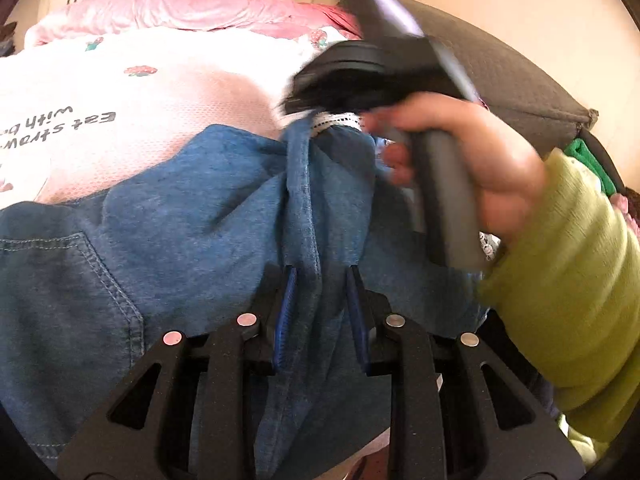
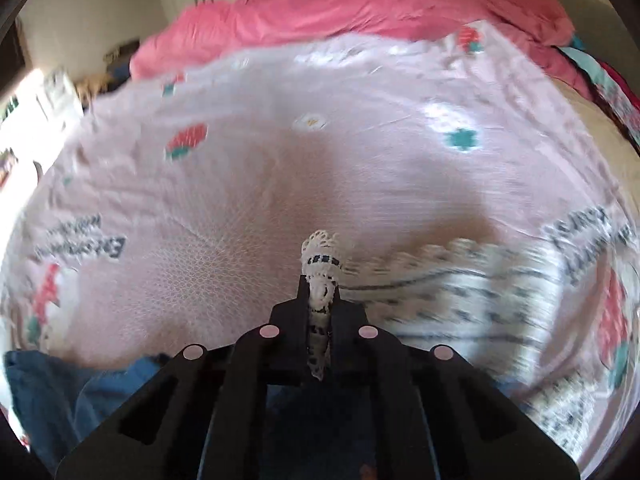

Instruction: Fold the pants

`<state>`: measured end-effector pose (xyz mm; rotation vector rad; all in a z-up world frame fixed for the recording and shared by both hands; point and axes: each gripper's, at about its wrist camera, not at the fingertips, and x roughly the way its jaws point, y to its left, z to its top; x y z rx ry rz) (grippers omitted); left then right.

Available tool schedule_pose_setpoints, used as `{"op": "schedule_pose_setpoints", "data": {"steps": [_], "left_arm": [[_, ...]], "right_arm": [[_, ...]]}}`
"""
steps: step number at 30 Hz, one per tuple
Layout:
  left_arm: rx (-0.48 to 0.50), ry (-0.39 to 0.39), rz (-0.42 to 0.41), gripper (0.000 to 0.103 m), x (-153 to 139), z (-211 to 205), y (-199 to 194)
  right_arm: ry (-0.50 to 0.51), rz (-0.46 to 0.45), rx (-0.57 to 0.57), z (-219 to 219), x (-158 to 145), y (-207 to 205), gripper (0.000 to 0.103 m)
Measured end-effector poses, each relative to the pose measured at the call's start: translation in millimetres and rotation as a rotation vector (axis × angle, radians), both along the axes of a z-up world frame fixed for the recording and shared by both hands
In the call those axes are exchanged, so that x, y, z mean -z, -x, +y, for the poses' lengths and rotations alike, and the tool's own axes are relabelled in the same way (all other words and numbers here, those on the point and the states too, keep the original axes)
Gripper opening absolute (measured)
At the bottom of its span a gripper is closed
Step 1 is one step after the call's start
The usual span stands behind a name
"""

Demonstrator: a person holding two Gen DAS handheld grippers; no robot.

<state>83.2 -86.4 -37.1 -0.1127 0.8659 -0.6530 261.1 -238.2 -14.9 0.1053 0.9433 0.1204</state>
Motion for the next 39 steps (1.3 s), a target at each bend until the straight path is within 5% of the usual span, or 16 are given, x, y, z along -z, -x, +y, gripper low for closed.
{"op": "schedule_pose_setpoints", "data": {"steps": [9, 12, 23, 30, 35, 39], "left_arm": [[-0.014, -0.039, -0.042, 0.021, -5, 4, 17], [0.011, -0.080, -0.090, 0.005, -7, -3, 22], [0.123, -0.172, -0.336, 0.003, -35, -17, 61], [0.139, -0.221, -0.272, 0.003, -15, -16, 57], [0.128, -0.208, -0.235, 0.003, -7, -10, 51], [0.132, -0.217, -0.224, 0.003, -1, -12, 50]], "right_arm": [[-0.255, -0.043, 0.159, -102, -14, 102, 0.007], [-0.346, -0.041, 0.195, -130, -9, 138, 0.007], [-0.346, -0.037, 0.219, -154, -19, 214, 0.007], [-0.378, 0.008, 0.210, -161, -10, 253, 0.013], [-0.402, 0.002, 0.213, -171, -3, 263, 0.034], [-0.403, -0.003, 0.214, -179, 0, 260, 0.033]]}}
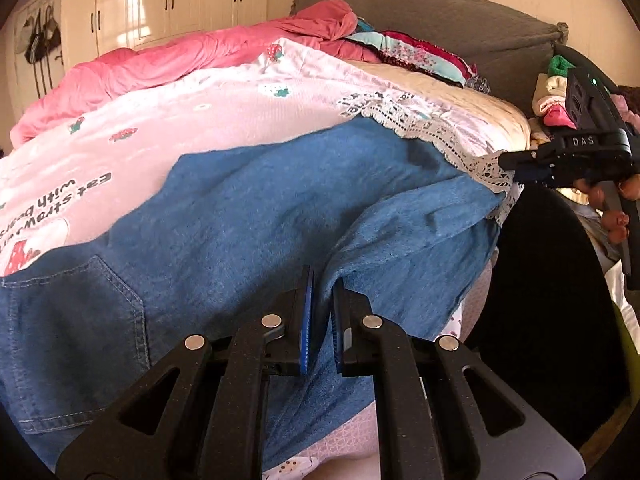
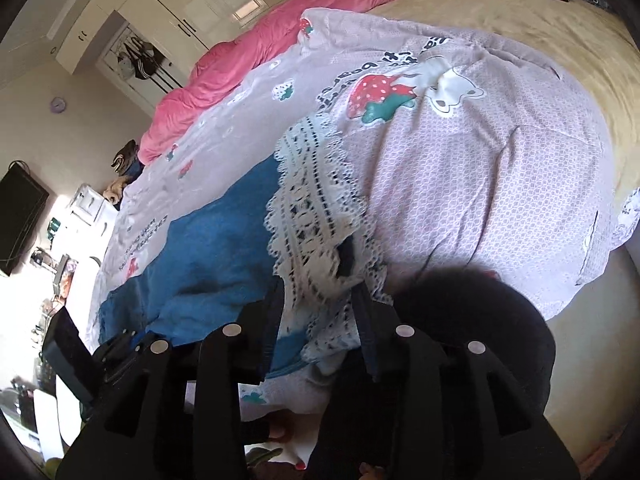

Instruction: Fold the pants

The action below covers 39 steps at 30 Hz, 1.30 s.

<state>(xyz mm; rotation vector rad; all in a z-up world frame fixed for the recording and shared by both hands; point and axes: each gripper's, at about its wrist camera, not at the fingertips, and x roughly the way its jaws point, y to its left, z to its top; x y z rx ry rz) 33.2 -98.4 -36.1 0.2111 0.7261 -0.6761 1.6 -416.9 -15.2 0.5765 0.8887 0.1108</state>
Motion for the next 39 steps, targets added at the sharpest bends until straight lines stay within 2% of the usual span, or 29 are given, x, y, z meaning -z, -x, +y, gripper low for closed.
{"op": "schedule_pose_setpoints", "data": {"steps": [2, 6, 12, 15, 16, 17, 20, 21, 23, 26, 28, 31, 34, 37, 39], "left_arm": [[0.003, -0.003, 0.006, 0.003, 1, 0, -1], [0.005, 0.002, 0.012, 0.003, -4, 2, 1], [0.052, -0.005, 0.007, 0.003, -9, 6, 15], [0.056, -0.045, 0.039, 0.003, 1, 3, 13], [0.059, -0.057, 0.057, 0.003, 5, 2, 12], [0.057, -0.064, 0.063, 0.003, 7, 1, 11], [0.057, -0.052, 0.071, 0.008, 6, 4, 12], [0.050, -0.044, 0.071, 0.010, 4, 6, 12], [0.032, -0.043, 0.065, 0.021, 2, 11, 14], [-0.004, -0.038, 0.063, 0.028, 0, 20, 16], [-0.022, -0.039, 0.063, 0.031, -1, 24, 18], [-0.037, -0.032, 0.067, 0.036, -2, 30, 24], [-0.038, -0.033, 0.060, 0.039, -2, 27, 28], [-0.037, -0.066, 0.044, 0.039, 3, 17, 28], [-0.040, -0.078, 0.033, 0.039, 6, 12, 24]], "right_arm": [[0.033, -0.007, 0.000, 0, 0, -1, 0.014], [0.069, 0.008, -0.004, 0, -3, 3, 0.013], [0.212, 0.050, -0.052, 10, -9, 5, 0.013], [0.259, 0.087, -0.046, 12, -1, 0, 0.019], [0.280, 0.090, -0.033, 12, -2, 0, 0.030], [0.304, 0.083, -0.024, 12, -5, 2, 0.037], [0.410, -0.011, -0.023, 19, -23, 14, 0.039], [0.469, -0.049, -0.049, 28, -28, 17, 0.040], [0.569, -0.121, -0.171, 57, -36, 22, 0.040], [0.652, -0.203, -0.416, 108, -31, 29, 0.041], [0.715, -0.203, -0.555, 139, -17, 31, 0.041], [0.823, -0.201, -0.675, 175, 2, 29, 0.041], [0.846, -0.203, -0.718, 189, 12, 22, 0.039], [0.870, -0.198, -0.745, 200, 21, 10, 0.039], [0.898, -0.154, -0.730, 202, 29, -3, 0.028]]}}
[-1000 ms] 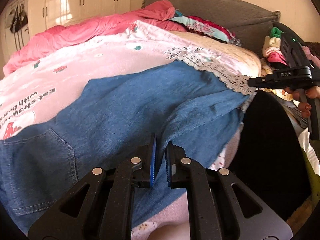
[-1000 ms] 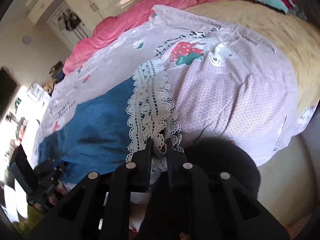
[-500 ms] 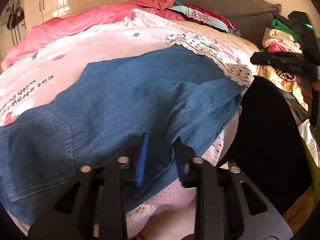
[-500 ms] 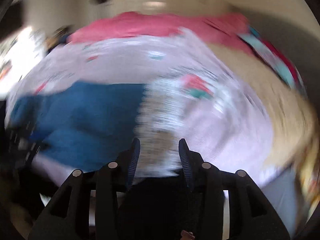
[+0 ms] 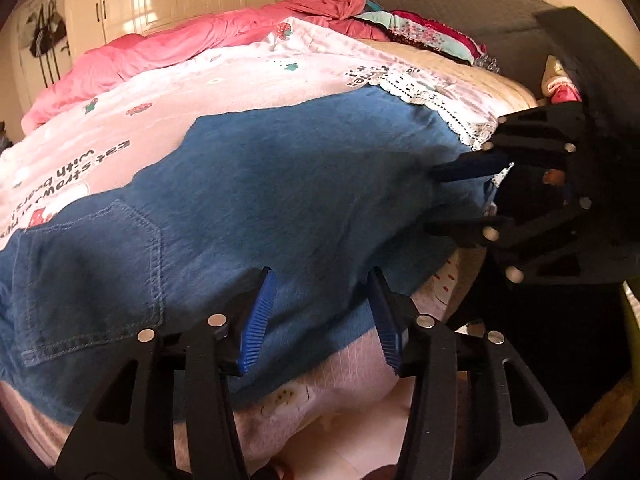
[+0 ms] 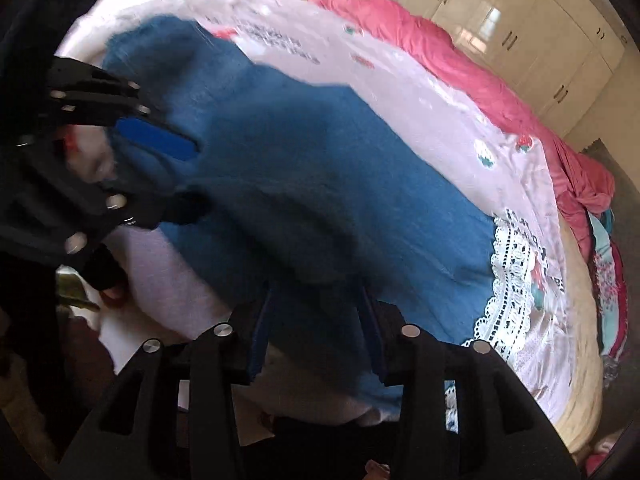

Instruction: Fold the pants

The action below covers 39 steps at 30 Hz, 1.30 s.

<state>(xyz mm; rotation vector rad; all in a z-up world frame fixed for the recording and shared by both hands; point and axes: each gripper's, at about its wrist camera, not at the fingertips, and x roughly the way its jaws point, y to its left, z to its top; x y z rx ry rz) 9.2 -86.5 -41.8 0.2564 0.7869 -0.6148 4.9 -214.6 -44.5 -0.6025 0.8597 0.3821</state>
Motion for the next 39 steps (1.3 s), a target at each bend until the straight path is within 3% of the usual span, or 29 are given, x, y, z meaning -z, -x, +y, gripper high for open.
{"op": "schedule_pose_setpoints", "data": {"steps": [1, 2, 6, 9, 11, 15, 18, 21, 22, 23, 30, 34, 36, 37, 38, 39], "left_arm": [[-0.001, 0.003, -0.004, 0.033, 1, 0, -2], [-0.002, 0.009, -0.002, 0.014, 2, 0, -4], [-0.013, 0.059, 0.044, 0.005, 0, 12, -10], [0.021, 0.075, 0.048, 0.005, -9, 15, -3], [0.042, 0.044, 0.058, 0.005, -11, 12, 1], [0.068, -0.028, 0.099, 0.005, 0, 8, 7], [0.051, -0.037, 0.125, 0.005, 8, 11, 4], [0.036, -0.010, 0.105, 0.006, 2, 16, 5], [0.032, -0.004, 0.100, 0.010, 0, 17, 5], [0.030, 0.002, 0.095, 0.013, -1, 18, 5], [0.051, -0.026, 0.038, 0.028, -8, -1, 9], [0.065, -0.006, 0.028, 0.028, -9, -16, 0], [0.055, -0.006, 0.040, 0.019, -6, -19, -5], [0.049, -0.004, 0.049, 0.008, -5, -19, -6], [0.045, 0.004, 0.057, 0.007, -6, -16, -7], [0.049, 0.014, 0.062, 0.006, -8, -13, -6]], "right_arm": [[0.000, 0.014, 0.010, -1, 2, -3, 0.015], [-0.015, 0.029, 0.012, -3, 2, -7, 0.007], [-0.108, 0.088, -0.016, -22, -9, -8, 0.005], [-0.162, 0.127, -0.044, -34, -18, -2, 0.004], [-0.168, 0.149, -0.060, -35, -19, 5, 0.003], [-0.147, 0.214, -0.086, -30, -5, 9, 0.002], [-0.138, 0.253, -0.053, -26, 6, 9, 0.002], [-0.245, 0.229, -0.006, -41, -9, 11, 0.004], [-0.256, 0.197, 0.002, -46, -16, 14, 0.010], [-0.249, 0.174, 0.002, -49, -20, 17, 0.017], [-0.166, 0.109, -0.028, -44, -16, 22, 0.019], [-0.058, 0.082, -0.086, -16, -6, 16, 0.023], [-0.004, 0.068, -0.079, -11, 1, 11, 0.021], [0.019, 0.061, -0.067, -10, 3, 6, 0.011], [0.011, 0.063, -0.069, -11, 2, 5, 0.003], [-0.011, 0.066, -0.076, -14, -3, 6, 0.003]]}}
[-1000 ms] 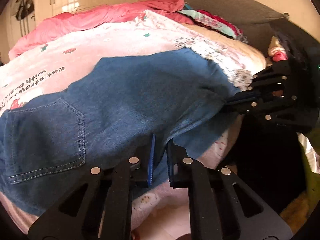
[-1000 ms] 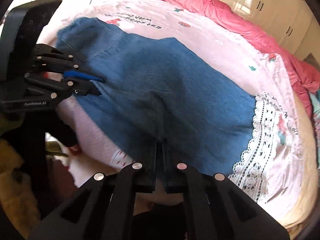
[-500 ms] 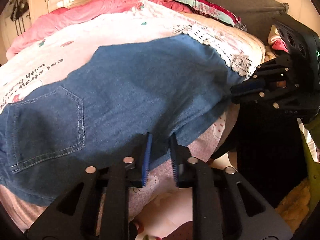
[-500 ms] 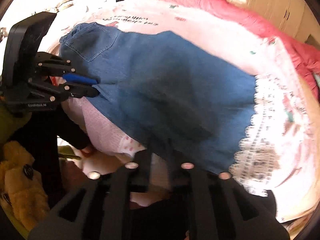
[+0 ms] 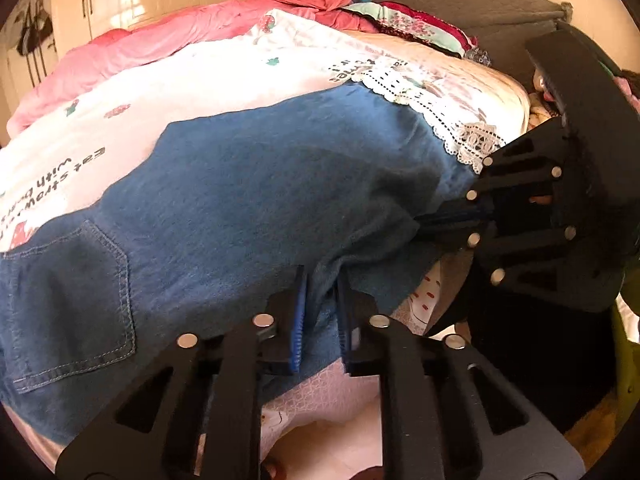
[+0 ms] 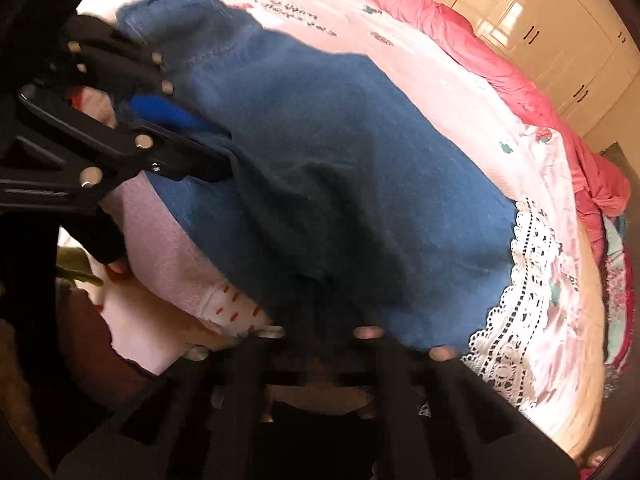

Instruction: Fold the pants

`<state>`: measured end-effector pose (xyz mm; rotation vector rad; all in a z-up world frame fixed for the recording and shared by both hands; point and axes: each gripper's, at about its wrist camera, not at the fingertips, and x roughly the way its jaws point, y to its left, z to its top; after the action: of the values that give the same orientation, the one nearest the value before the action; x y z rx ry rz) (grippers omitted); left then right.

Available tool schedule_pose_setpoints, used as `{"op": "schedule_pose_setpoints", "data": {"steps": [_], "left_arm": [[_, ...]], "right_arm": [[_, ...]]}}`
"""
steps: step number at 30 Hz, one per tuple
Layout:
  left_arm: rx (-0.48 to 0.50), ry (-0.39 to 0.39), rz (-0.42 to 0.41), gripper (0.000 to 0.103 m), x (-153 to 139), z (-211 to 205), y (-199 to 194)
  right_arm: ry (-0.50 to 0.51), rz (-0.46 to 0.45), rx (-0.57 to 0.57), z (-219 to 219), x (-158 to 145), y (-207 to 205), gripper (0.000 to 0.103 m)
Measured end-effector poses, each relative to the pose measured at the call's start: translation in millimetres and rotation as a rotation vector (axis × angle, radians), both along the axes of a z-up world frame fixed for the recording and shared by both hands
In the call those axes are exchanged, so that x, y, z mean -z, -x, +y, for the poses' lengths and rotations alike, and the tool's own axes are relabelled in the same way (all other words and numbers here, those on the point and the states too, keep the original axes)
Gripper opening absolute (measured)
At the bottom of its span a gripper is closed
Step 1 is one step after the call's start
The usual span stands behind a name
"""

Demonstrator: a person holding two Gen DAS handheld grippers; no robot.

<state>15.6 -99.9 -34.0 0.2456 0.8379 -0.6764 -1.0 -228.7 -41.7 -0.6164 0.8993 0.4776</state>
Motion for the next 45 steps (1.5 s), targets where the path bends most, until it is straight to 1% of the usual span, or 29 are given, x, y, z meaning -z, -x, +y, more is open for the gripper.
{"op": "schedule_pose_setpoints", "data": {"steps": [1, 4, 7, 10, 11, 13, 16, 18, 19, 20, 21, 23, 25, 27, 28, 29, 30, 31, 33, 34, 35, 36, 37, 38, 40, 41, 43, 44, 45], "left_arm": [[0.010, 0.011, 0.008, 0.004, -2, 4, 2], [0.043, 0.031, 0.045, 0.004, -4, 9, 8], [0.062, -0.008, 0.064, 0.004, 7, 8, 12], [0.050, -0.023, 0.092, 0.004, 16, 8, 8], [0.052, -0.025, 0.095, 0.004, 16, 9, 8], [0.061, -0.027, 0.097, 0.004, 16, 10, 10], [0.063, -0.001, 0.105, 0.007, 13, 17, 12], [0.063, 0.034, 0.095, 0.010, 5, 25, 16], [0.055, 0.053, 0.085, 0.014, -1, 31, 18], [0.039, 0.066, 0.075, 0.019, -6, 36, 18], [0.016, 0.082, 0.070, 0.021, -12, 43, 17], [-0.024, 0.089, 0.051, 0.035, -18, 53, 15], [-0.080, 0.092, 0.038, 0.038, -23, 65, 11], [-0.167, 0.088, 0.026, 0.045, -26, 82, 5], [-0.218, 0.094, 0.030, 0.050, -27, 90, 1], [-0.278, 0.099, 0.035, 0.058, -26, 100, -5], [-0.369, 0.099, 0.042, 0.060, -25, 116, -13], [-0.433, 0.083, 0.048, 0.061, -23, 127, -19], [-0.543, 0.054, 0.042, 0.061, -19, 149, -28], [-0.566, 0.075, 0.053, 0.059, -18, 159, -31], [-0.581, 0.134, 0.073, 0.053, -17, 173, -33], [-0.594, 0.174, 0.083, 0.049, -17, 185, -34], [-0.601, 0.205, 0.095, 0.041, -16, 192, -34], [-0.611, 0.239, 0.117, 0.034, -13, 201, -36], [-0.625, 0.278, 0.137, 0.030, -10, 209, -37], [-0.626, 0.285, 0.144, 0.030, -9, 210, -38], [-0.621, 0.249, 0.130, 0.032, -10, 201, -36], [-0.610, 0.236, 0.119, 0.041, -12, 199, -34], [-0.593, 0.229, 0.111, 0.046, -15, 192, -31]], "right_arm": [[-0.035, 0.024, -0.013, -6, -8, 2, 0.003], [-0.074, 0.056, -0.030, -19, -16, 8, 0.003], [-0.059, 0.086, -0.036, -21, -7, 9, 0.003], [-0.079, 0.135, -0.013, -20, 5, 3, 0.004], [-0.080, 0.149, -0.010, -19, 8, 1, 0.008], [-0.082, 0.163, -0.011, -17, 12, 2, 0.009], [-0.158, 0.201, 0.005, -25, 0, 3, 0.016], [-0.217, 0.190, 0.000, -34, -11, 7, 0.016], [-0.244, 0.173, 0.005, -40, -20, 9, 0.018], [-0.261, 0.158, 0.014, -44, -25, 10, 0.022], [-0.284, 0.145, 0.027, -49, -30, 9, 0.024], [-0.323, 0.115, 0.059, -56, -40, 6, 0.031], [-0.348, 0.098, 0.095, -62, -44, 1, 0.037], [-0.358, 0.094, 0.130, -66, -43, -5, 0.038], [-0.366, 0.097, 0.149, -66, -42, -8, 0.042], [-0.370, 0.102, 0.160, -68, -42, -12, 0.044], [-0.367, 0.101, 0.180, -69, -40, -17, 0.046], [-0.355, 0.101, 0.206, -70, -38, -23, 0.049], [-0.320, 0.113, 0.277, -76, -32, -35, 0.050], [-0.287, 0.125, 0.327, -82, -27, -42, 0.053], [-0.268, 0.151, 0.359, -87, -21, -47, 0.059], [-0.260, 0.191, 0.382, -93, -15, -51, 0.059], [-0.261, 0.213, 0.389, -99, -10, -52, 0.059], [-0.269, 0.211, 0.384, -102, -9, -52, 0.059], [-0.272, 0.212, 0.383, -105, -8, -50, 0.059], [-0.275, 0.210, 0.387, -105, -8, -51, 0.059], [-0.269, 0.204, 0.398, -104, -7, -52, 0.060], [-0.265, 0.200, 0.396, -102, -7, -52, 0.062], [-0.272, 0.196, 0.392, -98, -6, -50, 0.067]]}}
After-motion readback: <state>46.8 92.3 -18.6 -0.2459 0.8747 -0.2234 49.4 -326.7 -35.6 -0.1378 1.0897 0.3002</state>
